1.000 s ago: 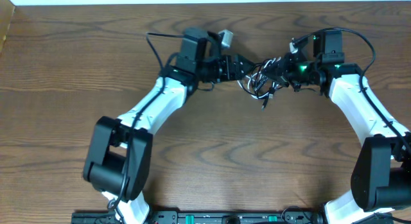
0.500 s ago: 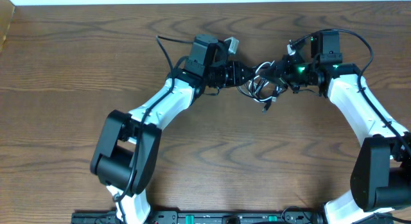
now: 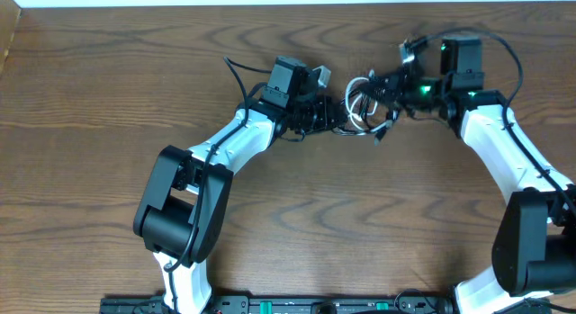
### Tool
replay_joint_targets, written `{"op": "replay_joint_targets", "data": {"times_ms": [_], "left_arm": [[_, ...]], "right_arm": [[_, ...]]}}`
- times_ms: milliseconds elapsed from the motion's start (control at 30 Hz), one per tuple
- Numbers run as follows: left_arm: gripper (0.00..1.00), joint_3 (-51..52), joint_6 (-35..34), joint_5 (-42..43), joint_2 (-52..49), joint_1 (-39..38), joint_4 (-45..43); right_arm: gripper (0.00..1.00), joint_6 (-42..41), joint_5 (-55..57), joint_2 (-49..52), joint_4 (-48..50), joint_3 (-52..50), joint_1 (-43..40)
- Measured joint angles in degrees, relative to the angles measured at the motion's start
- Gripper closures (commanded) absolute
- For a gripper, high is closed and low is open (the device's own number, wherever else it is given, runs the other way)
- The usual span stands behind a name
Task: Untangle cables
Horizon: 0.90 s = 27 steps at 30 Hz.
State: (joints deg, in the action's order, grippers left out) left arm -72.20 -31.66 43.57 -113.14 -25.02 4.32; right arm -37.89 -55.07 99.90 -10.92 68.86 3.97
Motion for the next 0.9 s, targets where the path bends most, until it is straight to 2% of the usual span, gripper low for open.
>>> {"op": "replay_joint_targets", "data": {"times_ms": [200, 400, 500, 633, 733, 900], "left_arm": [[0.93, -0.3, 1.9, 0.0, 0.0, 0.2, 3.0], [0.92, -1.1, 4.9, 0.9, 0.1, 0.2, 9.3], [0.93, -1.1, 7.3, 1.2, 0.2, 0.4, 13.2], [0.92, -1.0, 11.0, 1.0, 0.2, 1.6, 19.4], [0.93, -1.0, 12.8, 0.8, 0.2, 3.1, 22.6], [0.92, -1.0, 15.8, 0.8, 0.2, 6.0, 25.5]], "right_arm": [[0.99, -8.9, -10.8, 0.0, 14.9, -0.3, -4.8], [0.99, -15.3, -16.0, 0.0, 17.6, -0.3, -7.1], [0.99, -14.6, -15.7, 0.0, 13.3, -0.4, -7.1], [0.99, -7.7, -7.7, 0.0, -5.5, 0.3, -6.8], [0.99, -0.4, 3.3, 0.0, -19.4, -0.1, -6.5], [0.99, 7.6, 14.3, 0.0, -26.5, -0.1, -6.0]]}}
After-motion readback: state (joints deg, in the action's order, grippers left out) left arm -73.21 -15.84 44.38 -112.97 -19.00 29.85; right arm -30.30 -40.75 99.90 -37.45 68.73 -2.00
